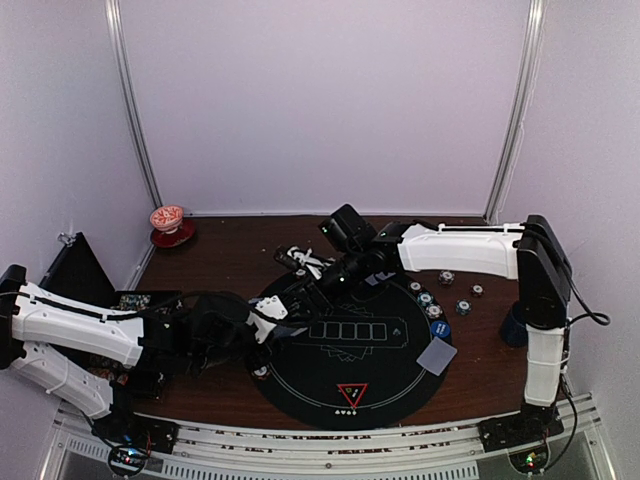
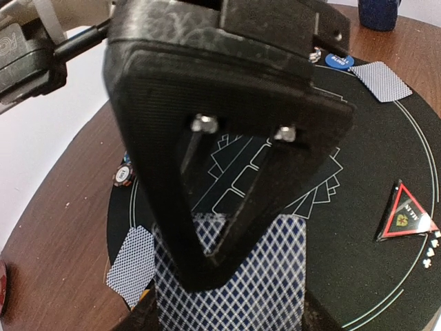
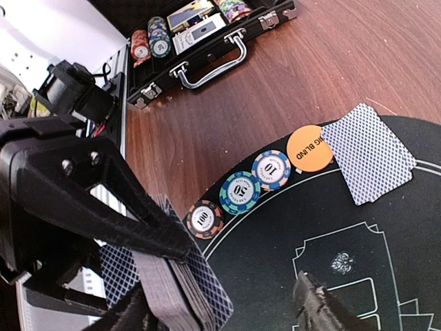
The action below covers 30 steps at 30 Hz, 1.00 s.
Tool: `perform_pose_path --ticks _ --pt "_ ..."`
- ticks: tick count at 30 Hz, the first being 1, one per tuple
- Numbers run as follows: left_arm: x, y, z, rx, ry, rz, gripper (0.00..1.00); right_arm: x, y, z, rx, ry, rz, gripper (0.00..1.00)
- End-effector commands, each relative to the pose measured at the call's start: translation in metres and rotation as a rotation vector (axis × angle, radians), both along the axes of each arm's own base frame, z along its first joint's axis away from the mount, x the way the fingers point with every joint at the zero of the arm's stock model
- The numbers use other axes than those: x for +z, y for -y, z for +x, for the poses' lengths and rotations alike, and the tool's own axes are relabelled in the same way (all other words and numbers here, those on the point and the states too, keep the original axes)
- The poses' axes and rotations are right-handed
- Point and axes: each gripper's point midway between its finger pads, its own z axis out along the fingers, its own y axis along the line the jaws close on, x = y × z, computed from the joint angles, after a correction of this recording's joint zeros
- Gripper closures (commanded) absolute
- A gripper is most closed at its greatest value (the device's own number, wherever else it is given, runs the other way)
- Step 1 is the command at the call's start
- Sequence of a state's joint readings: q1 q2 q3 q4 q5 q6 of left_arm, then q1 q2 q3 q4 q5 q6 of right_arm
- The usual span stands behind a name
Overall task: Distribute texas hold em gaming equipment
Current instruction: Pick up the poker card from the face-down deck piles.
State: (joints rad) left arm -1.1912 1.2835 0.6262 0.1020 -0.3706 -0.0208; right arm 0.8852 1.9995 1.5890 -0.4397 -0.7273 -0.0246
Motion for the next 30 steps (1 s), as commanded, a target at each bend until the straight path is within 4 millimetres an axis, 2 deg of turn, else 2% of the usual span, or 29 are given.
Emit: perform_pose_path --ticks 1,7,19,23,27,30 --pt "0.023 0.009 0.000 -0.015 0.031 -0.089 0.48 -0.010 0.005 0.015 -0.045 0.053 -0.060 0.38" --pt "0.021 0.010 0.000 -0.016 0.028 -0.083 0.48 -0.013 0.019 0.018 -0.047 0.083 -0.104 0.50" --pt "0.018 0.011 0.001 -0.012 0.027 -0.073 0.48 0.001 0.029 0.018 -0.031 0.106 -0.100 0.71" --pt "0.017 0.010 0.001 -0.011 0.027 -0.072 0.48 0.007 0.028 0.005 0.024 0.065 -0.071 0.77" --pt "0.017 0.010 0.002 -0.009 0.026 -0.070 0.47 0.018 0.027 -0.016 0.110 -0.022 -0.029 0.89" --pt "0.017 0.010 0.002 -0.008 0.027 -0.070 0.47 0.028 0.028 -0.022 0.129 -0.037 -0.012 1.00"
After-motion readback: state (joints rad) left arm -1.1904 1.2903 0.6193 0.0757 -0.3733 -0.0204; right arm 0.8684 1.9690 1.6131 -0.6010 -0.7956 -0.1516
